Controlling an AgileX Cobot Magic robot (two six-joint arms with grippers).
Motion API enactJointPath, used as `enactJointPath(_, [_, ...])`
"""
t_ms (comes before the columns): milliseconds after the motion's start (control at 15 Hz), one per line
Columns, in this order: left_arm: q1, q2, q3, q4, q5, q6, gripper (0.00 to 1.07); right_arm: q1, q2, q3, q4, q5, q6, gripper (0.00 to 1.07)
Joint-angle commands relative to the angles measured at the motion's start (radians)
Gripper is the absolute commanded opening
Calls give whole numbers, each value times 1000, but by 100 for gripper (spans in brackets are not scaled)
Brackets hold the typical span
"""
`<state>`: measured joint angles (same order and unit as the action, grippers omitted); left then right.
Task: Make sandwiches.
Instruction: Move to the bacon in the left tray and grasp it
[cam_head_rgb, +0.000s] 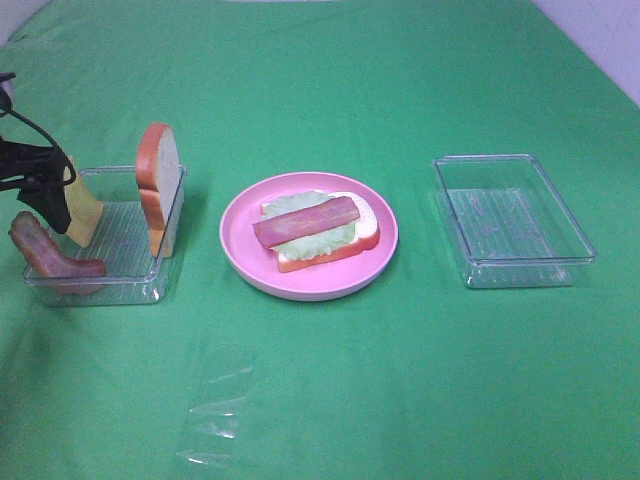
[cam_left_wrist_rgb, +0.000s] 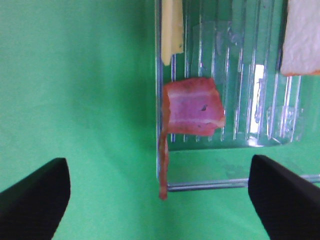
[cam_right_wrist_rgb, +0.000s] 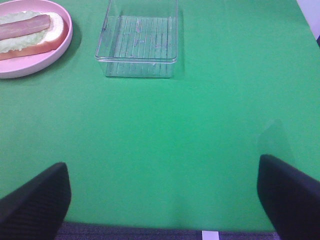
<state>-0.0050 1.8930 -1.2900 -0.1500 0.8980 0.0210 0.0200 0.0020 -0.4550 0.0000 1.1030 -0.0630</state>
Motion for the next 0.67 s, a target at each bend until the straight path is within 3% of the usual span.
enactJointPath(67, [-2,27,-14,-16,-9,2,88,-6,3,2,0,-7,-8,97])
enactJointPath(667, [-5,30,-14,-15,-20,3,87,-6,3,2,0,-7,-8,97])
